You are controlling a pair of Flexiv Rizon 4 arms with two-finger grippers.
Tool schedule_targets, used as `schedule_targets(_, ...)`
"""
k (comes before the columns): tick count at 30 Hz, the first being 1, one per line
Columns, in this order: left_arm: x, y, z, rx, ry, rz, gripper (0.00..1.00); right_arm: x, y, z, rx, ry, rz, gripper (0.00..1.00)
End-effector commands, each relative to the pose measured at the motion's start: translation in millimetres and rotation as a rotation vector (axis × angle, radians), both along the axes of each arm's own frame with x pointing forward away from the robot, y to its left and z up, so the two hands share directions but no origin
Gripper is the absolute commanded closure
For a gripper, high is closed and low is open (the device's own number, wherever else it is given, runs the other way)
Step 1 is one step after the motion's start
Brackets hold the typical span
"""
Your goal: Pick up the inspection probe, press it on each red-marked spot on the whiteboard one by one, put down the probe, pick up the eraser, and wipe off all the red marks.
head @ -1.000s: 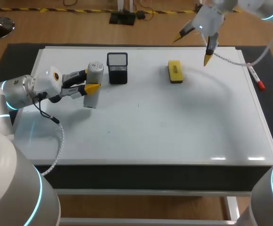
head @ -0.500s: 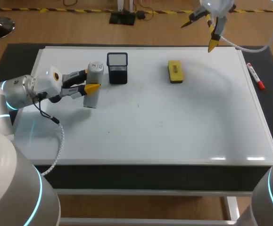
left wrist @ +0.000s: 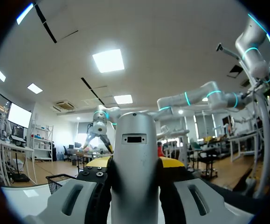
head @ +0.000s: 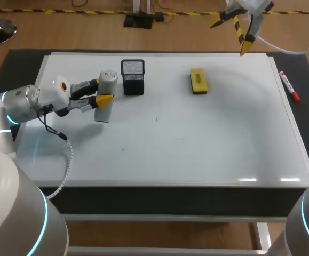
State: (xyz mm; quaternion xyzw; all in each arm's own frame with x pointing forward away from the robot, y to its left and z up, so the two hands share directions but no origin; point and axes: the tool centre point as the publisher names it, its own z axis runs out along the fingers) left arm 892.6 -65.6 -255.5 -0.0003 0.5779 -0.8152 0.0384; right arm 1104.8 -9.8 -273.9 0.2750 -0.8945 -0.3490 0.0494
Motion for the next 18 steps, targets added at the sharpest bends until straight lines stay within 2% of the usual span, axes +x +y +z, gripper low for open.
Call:
schedule_targets(1,2.0,0,1.1,-0.004,-0.002,-0.005,1.00,0.0,-1,1,-0.005,-0.002,0.002,0.00)
schedule_targets(5,12.7,2,11.4,0.010,-0.013,-0.012,1.00,0.0,-1,1,-0.005,-0.002,0.002,0.00)
schedule_targets(10,30.7,5,36.5,0.017,-0.053,-0.039,1.00,0.0,-1,1,-0.005,-0.002,0.002,0.00)
schedule_targets(16,61.9,4,66.3,0.021,-0.102,-0.084,1.00,0.0,-1,1,-0.005,-0.002,0.002,0.00)
schedule_targets(18,71.9,1,74.4,0.003,-0.121,-0.104,1.00,0.0,-1,1,-0.005,-0.002,0.002,0.00)
